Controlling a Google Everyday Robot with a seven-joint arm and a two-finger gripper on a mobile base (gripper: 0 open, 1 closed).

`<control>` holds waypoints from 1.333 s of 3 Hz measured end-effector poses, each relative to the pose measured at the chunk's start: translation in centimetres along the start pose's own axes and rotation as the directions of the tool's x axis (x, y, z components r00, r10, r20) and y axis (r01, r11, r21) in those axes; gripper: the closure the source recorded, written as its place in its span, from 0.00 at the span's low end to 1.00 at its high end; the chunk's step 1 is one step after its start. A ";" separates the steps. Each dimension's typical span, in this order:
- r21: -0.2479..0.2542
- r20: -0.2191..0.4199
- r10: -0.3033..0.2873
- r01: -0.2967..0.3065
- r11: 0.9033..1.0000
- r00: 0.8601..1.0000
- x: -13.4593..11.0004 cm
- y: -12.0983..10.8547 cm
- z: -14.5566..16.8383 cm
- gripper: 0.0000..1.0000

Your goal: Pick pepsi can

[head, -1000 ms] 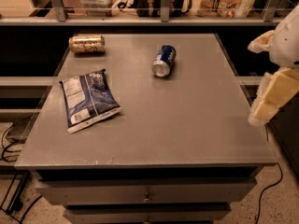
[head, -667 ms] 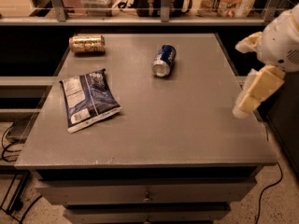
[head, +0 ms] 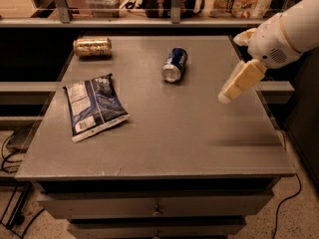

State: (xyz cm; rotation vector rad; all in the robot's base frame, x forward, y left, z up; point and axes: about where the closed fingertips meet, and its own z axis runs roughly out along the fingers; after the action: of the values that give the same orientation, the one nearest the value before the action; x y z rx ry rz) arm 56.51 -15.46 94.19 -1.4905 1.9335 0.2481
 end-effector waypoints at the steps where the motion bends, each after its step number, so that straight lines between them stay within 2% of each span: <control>1: 0.000 0.000 0.000 0.000 1.000 1.000 0.0 0.0 0.0 0.00; 2: 0.004 0.007 0.015 -0.015 1.000 1.000 -0.1 -0.7 0.7 0.00; 3: 0.007 0.066 0.014 -0.015 1.000 0.998 -1.0 -3.0 2.3 0.00; 4: -0.031 0.137 0.027 -0.023 0.999 0.990 -1.8 -5.2 4.8 0.00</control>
Offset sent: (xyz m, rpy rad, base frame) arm 0.0224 0.0010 -0.0059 0.0289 0.0061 -0.0342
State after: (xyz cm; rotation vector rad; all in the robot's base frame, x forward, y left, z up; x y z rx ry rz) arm 63.35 -13.27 92.93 -1.4306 1.8468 0.3815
